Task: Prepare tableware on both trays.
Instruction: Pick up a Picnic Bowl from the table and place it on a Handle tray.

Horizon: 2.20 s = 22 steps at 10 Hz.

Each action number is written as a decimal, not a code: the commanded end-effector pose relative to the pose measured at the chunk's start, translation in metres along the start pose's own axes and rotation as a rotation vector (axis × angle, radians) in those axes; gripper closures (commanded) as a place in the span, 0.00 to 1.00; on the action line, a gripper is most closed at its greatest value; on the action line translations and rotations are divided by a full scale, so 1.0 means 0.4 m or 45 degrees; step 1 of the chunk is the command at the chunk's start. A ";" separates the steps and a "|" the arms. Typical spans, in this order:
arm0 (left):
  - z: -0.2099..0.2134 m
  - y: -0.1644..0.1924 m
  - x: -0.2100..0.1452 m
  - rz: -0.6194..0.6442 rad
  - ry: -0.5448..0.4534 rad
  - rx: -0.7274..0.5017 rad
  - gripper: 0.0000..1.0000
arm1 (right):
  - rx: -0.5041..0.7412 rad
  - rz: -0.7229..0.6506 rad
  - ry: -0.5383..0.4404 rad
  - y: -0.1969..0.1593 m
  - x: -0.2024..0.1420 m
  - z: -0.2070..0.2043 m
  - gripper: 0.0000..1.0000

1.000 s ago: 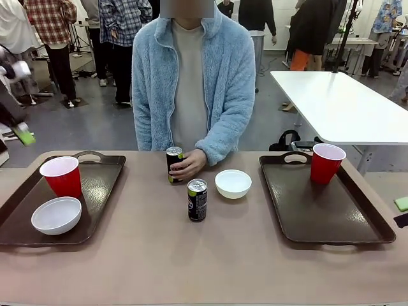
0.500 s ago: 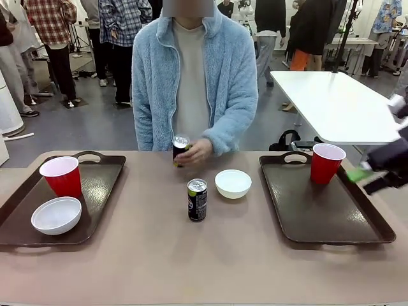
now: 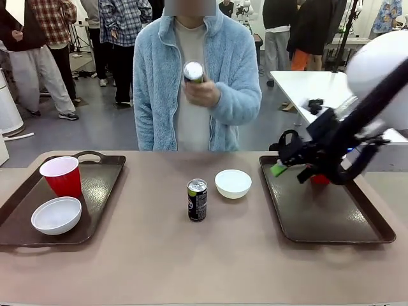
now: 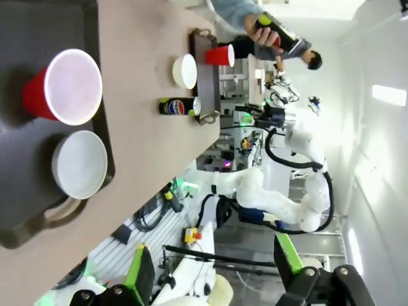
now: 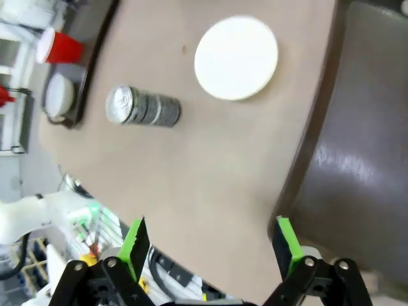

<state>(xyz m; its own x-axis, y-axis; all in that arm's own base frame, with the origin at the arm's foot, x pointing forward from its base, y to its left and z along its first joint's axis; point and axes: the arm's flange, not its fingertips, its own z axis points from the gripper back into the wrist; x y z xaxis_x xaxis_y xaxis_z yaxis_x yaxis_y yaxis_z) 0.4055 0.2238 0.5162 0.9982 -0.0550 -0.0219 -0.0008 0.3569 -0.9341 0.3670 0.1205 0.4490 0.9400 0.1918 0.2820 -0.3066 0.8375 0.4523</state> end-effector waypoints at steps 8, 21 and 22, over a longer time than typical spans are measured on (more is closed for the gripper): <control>0.060 0.089 -0.046 -0.116 -0.009 -0.015 0.00 | -0.253 -0.053 0.042 0.004 0.111 -0.092 0.00; 0.060 0.089 -0.046 -0.116 -0.009 -0.015 0.00 | -0.659 -0.021 0.157 0.038 -0.031 -0.025 0.00; 0.060 0.089 -0.046 -0.116 -0.009 -0.015 0.00 | -0.661 -0.016 0.137 0.055 0.021 -0.063 0.00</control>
<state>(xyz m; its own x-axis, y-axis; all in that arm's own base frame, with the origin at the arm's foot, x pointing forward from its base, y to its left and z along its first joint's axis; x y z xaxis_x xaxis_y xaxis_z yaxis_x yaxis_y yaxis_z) 0.3893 0.2609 0.4874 0.9928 -0.0964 0.0713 0.1006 0.3462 -0.9327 0.3461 0.1345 0.4495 0.9637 0.2117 0.1628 -0.2079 0.9773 -0.0403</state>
